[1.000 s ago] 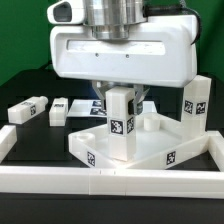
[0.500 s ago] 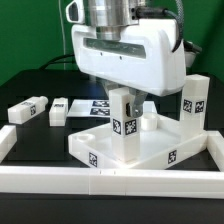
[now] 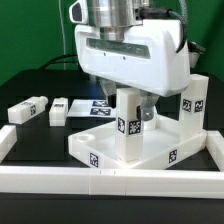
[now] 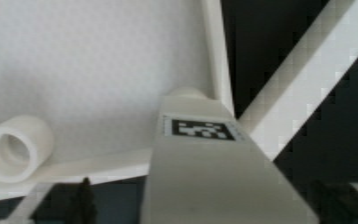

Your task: Assemble desk

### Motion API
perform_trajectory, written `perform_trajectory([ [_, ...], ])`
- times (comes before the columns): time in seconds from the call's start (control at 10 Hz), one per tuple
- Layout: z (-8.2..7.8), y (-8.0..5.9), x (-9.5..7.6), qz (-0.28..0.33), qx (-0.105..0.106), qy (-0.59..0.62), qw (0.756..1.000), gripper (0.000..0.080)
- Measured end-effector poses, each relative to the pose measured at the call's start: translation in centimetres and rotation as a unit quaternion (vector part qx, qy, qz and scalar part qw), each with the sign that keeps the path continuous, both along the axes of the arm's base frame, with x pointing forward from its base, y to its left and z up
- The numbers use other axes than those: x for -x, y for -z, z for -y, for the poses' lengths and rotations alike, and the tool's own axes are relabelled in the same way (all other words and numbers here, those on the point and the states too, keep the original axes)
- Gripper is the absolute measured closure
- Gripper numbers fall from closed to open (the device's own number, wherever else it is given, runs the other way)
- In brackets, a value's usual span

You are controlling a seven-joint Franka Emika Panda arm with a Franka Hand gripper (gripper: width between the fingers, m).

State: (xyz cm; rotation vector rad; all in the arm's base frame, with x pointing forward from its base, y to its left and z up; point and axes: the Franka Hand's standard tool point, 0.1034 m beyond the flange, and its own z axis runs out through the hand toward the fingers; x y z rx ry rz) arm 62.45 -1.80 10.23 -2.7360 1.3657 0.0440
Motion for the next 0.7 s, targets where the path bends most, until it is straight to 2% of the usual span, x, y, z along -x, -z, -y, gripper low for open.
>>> perform_trajectory([
  [0.1,-0.14,-0.02,-0.02,0.004,0.001,-0.05,0.999,0.016],
  [0.3,-0.74,0.01,-0.01,0.013,0.0,-0.153,0.988,0.0153],
  [0.7,-1.12,0.04,0.0,0.026,0.008,-0.337,0.941,0.0151],
])
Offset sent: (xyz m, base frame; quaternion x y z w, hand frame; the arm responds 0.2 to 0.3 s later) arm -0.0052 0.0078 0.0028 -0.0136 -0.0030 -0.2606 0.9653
